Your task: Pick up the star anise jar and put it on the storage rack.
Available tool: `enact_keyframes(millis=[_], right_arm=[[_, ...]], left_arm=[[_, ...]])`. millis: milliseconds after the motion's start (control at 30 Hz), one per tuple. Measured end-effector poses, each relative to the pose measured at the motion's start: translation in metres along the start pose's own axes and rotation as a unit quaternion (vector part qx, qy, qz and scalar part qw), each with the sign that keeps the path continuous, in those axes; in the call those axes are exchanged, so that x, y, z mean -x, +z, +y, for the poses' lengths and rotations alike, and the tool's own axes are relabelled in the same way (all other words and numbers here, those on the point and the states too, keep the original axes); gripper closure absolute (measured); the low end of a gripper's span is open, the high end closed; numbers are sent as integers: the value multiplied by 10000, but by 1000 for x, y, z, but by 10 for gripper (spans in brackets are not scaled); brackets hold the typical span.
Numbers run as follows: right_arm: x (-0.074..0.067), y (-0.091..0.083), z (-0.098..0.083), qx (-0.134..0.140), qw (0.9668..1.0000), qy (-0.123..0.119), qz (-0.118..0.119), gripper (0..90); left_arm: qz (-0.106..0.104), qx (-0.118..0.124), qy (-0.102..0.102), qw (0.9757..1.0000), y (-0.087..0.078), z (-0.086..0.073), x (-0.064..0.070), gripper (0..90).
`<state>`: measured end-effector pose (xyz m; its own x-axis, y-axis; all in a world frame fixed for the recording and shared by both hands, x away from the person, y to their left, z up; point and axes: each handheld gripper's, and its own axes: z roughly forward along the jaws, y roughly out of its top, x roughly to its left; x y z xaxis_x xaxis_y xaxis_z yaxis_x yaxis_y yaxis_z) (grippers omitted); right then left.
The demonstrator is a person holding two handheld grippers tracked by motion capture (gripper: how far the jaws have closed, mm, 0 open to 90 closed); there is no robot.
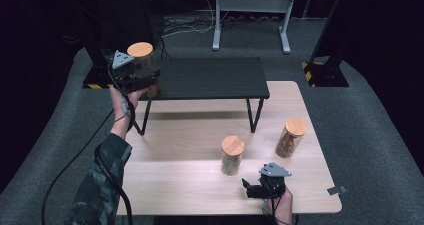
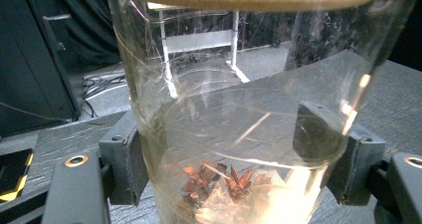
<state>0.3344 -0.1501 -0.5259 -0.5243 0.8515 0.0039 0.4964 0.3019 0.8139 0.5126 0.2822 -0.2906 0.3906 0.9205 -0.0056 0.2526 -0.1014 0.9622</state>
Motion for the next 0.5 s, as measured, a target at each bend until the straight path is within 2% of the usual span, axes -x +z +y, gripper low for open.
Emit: enact_keyframes(millis=[500], right_arm=[[0,0,0,-17,10000,1,-10,13]], left_arm=[[31,-43,22,10000,-1,1,1,249]])
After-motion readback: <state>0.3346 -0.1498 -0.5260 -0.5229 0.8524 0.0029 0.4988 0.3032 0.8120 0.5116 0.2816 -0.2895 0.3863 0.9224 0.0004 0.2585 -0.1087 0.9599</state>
